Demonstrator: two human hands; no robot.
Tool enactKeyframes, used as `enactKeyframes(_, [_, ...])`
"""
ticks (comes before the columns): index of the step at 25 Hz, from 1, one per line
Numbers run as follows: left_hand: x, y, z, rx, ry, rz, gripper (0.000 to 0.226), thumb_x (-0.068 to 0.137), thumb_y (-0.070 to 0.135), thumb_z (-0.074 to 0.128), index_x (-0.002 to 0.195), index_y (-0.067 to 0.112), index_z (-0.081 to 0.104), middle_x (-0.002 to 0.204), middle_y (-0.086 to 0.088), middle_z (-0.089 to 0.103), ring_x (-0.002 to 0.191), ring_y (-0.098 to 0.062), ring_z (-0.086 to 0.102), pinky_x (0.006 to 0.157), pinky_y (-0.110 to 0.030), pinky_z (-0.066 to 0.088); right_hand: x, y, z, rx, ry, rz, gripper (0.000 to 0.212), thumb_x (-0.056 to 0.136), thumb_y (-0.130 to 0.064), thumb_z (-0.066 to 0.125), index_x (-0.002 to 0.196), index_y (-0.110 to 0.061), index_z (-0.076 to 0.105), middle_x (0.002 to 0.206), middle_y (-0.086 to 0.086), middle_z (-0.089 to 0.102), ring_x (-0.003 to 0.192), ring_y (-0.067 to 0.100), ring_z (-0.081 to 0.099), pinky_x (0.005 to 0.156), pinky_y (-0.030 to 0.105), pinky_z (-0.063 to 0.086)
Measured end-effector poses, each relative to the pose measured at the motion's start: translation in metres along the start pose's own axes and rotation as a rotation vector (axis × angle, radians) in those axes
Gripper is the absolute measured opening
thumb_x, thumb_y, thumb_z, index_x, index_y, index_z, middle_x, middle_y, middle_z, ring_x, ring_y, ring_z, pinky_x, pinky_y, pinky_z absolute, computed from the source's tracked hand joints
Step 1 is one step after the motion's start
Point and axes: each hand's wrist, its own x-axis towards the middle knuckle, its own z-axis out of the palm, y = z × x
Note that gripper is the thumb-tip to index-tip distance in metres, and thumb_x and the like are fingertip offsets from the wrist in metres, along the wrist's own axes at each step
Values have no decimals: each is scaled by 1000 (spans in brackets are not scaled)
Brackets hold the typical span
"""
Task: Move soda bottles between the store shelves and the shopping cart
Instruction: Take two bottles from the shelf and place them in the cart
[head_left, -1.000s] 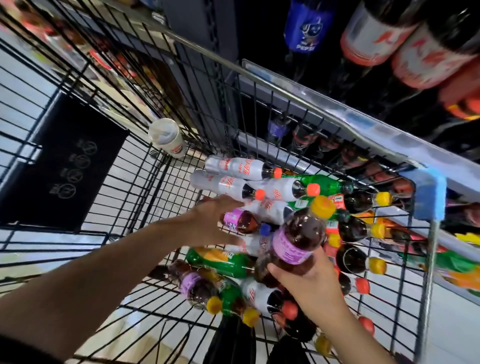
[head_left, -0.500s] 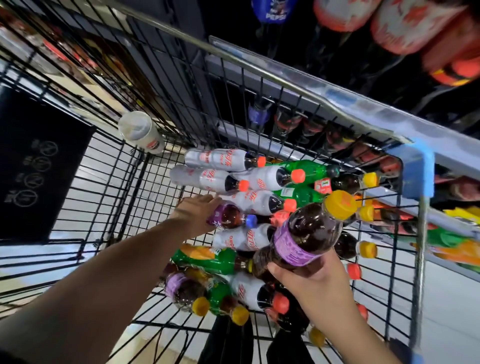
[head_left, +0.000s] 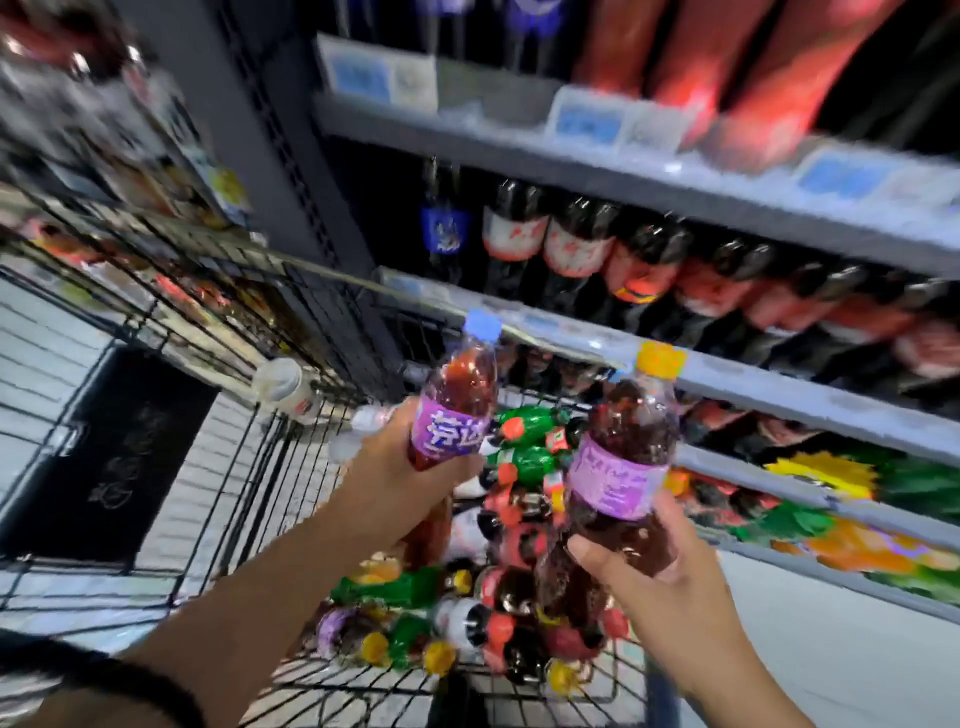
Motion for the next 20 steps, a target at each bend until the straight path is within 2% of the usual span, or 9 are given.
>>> enactKeyframes(2, [-15, 59, 19, -173, -26, 28, 55, 60, 63, 75, 110, 48, 60, 100, 21, 73, 92, 1, 68, 81, -28, 51, -15, -28, -24, 43, 53, -101, 57, 66, -19, 84, 109, -47, 59, 92, -47, 65, 88, -26, 61, 70, -6, 42])
enactKeyframes(3, [-24, 85, 30, -244, -53, 48, 54, 61, 62, 75, 111, 47, 60, 102, 18, 73, 93, -2, 68, 83, -29, 51, -22, -40, -37, 61, 59, -155, 62, 65, -21, 83, 115, -47, 56, 96, -46, 65, 92, -26, 61, 72, -4, 43])
enactKeyframes(5, [-48, 132, 57, -359, -125, 80, 55, 63, 57, 77, 112, 40, 60, 105, 8, 74, 96, -11, 69, 91, -36, 54, -39, -62, -68, 89, 71, -241, 69, 65, -23, 83, 126, -42, 57, 107, -37, 69, 100, -18, 64, 77, 0, 46])
enactKeyframes(8, [-88, 193, 106, -478, -280, 120, 73, 60, 37, 86, 125, 26, 54, 115, -11, 71, 102, -22, 69, 95, -44, 54, -77, -94, -130, 93, 72, -348, 76, 73, -20, 90, 136, -43, 55, 118, -22, 72, 106, -5, 68, 79, 6, 50])
enactKeyframes(10, [-118, 229, 144, -514, -355, 156, 80, 58, 25, 89, 128, 21, 51, 118, -17, 69, 108, -31, 68, 92, -45, 57, -106, -109, -178, 82, 96, -415, 79, 68, -26, 89, 134, -48, 52, 116, -20, 74, 105, -1, 70, 80, 8, 52])
enactKeyframes(12, [-149, 266, 190, -531, -372, 216, 80, 59, 24, 89, 128, 19, 50, 117, -17, 71, 109, -34, 69, 85, -42, 60, -140, -119, -232, 91, 146, -434, 77, 56, -34, 90, 123, -50, 55, 109, -14, 77, 98, 4, 73, 78, 13, 54])
enactKeyframes(14, [-176, 296, 234, -572, -401, 281, 77, 62, 21, 87, 130, 17, 49, 117, -18, 71, 106, -33, 71, 81, -38, 59, -167, -121, -282, 81, 189, -448, 71, 56, -28, 91, 115, -38, 53, 100, -4, 79, 88, 11, 75, 74, 19, 55])
enactKeyframes(17, [-215, 336, 297, -594, -462, 371, 79, 61, 18, 87, 131, 15, 51, 115, -20, 72, 101, -30, 72, 80, -36, 59, -209, -127, -352, 115, 206, -459, 71, 63, -18, 95, 114, -16, 46, 96, 10, 79, 83, 16, 75, 73, 25, 56])
enactKeyframes(20, [-243, 371, 346, -638, -529, 404, 71, 58, 20, 88, 123, 27, 60, 113, -19, 73, 102, -32, 73, 76, -33, 59, -242, -133, -410, 192, 232, -488, 55, 76, -22, 87, 118, -13, 52, 105, 11, 77, 91, 14, 74, 75, 22, 55])
